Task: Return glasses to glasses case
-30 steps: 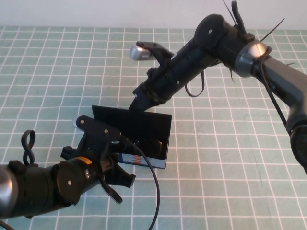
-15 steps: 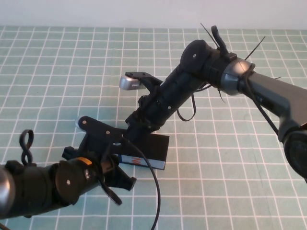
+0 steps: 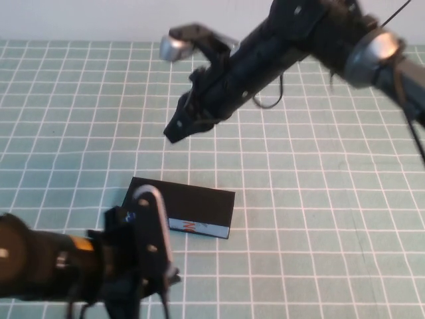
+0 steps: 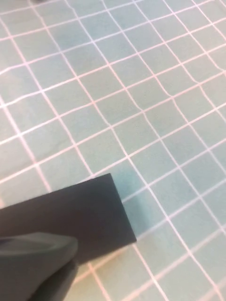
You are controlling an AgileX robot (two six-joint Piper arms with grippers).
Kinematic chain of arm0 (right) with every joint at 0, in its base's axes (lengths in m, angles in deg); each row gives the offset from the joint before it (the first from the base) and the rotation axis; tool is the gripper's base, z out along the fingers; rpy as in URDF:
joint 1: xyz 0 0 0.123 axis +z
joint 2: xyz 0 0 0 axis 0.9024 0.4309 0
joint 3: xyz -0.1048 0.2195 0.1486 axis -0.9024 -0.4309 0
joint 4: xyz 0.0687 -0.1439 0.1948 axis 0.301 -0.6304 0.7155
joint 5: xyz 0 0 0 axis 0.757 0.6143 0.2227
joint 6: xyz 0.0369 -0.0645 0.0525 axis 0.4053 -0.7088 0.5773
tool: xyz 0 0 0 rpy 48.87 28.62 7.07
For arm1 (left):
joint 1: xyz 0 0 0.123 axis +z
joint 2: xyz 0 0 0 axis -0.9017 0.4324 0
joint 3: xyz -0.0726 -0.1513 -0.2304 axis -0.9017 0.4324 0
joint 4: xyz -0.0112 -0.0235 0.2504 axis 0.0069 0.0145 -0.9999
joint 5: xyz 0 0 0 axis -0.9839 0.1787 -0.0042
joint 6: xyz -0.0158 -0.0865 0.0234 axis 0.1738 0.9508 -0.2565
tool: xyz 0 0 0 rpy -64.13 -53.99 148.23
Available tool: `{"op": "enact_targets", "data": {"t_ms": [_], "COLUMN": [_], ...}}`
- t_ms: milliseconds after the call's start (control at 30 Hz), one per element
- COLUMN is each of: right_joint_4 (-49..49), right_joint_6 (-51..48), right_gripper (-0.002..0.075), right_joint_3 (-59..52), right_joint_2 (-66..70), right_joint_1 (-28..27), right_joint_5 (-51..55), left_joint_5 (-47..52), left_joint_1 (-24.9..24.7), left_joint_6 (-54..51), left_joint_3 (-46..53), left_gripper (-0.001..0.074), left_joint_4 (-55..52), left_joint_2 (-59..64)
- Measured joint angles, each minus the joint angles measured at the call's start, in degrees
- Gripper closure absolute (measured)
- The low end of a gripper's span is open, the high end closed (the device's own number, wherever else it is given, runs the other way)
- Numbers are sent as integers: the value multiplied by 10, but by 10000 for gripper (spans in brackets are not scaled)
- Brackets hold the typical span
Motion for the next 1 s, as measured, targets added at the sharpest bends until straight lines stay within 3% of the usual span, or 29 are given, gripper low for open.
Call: {"op": "enact_targets", "data": {"t_ms": [133, 400, 500, 800, 1000], "right_joint_4": [-58, -228, -253, -289, -350], "right_joint_6": [43, 157, 177, 200, 234], "right_gripper": [737, 737, 737, 737, 737], "right_joint_3": [0, 0, 0, -11, -169], "right_joint_2": [-53, -175, -221, -370, -539], "right_joint_1": [0, -1, -1, -1, -1], "right_joint_5": [7, 8, 0, -21, -108], "left_joint_5": [65, 161, 175, 172, 137], "left_joint_1": [61, 269, 321, 339, 339], "left_joint_6": [49, 140, 193, 214, 160], "left_joint_3": [0, -16, -16, -16, -16], "left_gripper": [733, 734, 733, 733, 733], "left_joint_4": [-5, -10, -11, 57, 169], "left_joint_2": [-69, -245, -285, -302, -305]}}
